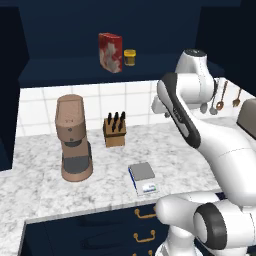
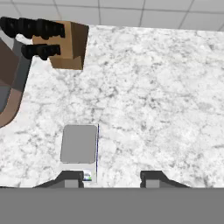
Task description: Pick the cereal and place it on the digital scale for weighing, and close the cabinet.
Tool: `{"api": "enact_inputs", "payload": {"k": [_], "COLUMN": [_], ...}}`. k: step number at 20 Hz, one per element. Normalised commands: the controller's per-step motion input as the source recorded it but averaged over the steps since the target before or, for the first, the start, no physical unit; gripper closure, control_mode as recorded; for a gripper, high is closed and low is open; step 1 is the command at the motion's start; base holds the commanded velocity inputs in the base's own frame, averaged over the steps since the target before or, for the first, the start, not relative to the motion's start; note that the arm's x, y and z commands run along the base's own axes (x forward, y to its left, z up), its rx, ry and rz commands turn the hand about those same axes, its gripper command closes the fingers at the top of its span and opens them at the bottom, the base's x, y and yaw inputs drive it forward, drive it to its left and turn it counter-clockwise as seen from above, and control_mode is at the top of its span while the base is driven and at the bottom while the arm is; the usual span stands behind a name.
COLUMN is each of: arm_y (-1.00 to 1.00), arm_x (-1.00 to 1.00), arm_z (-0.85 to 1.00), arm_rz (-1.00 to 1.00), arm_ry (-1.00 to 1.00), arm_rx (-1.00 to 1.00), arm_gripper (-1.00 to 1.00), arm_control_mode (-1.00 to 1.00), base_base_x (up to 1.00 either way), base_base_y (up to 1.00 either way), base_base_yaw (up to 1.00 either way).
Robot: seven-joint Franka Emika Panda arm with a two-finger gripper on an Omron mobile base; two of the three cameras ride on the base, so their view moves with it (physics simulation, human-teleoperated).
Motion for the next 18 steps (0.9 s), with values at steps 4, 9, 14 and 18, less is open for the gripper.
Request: {"api": "enact_inputs", "payload": {"k": [4,9,14,18], "arm_y": [0.09,0.31,0.12,0.15], "arm_x": [-0.34,-0.36,-0.22,-0.14], "arm_z": [0.0,0.04,0.4,0.34], "arm_rz": [0.02,0.05,0.09,0.11], "arm_ry": [-0.09,-0.23,-0.26,-0.42], "arm_rx": [0.0,0.01,0.0,0.0], "arm_gripper": [-1.0,-1.0,-1.0,-1.0], "arm_control_mode": [-1.0,-1.0,-1.0,-1.0], "base_base_x": [0.0,0.0,0.0,0.0], "base_base_y": [0.0,0.0,0.0,0.0], "base_base_yaw": [0.0,0.0,0.0,0.0]}}
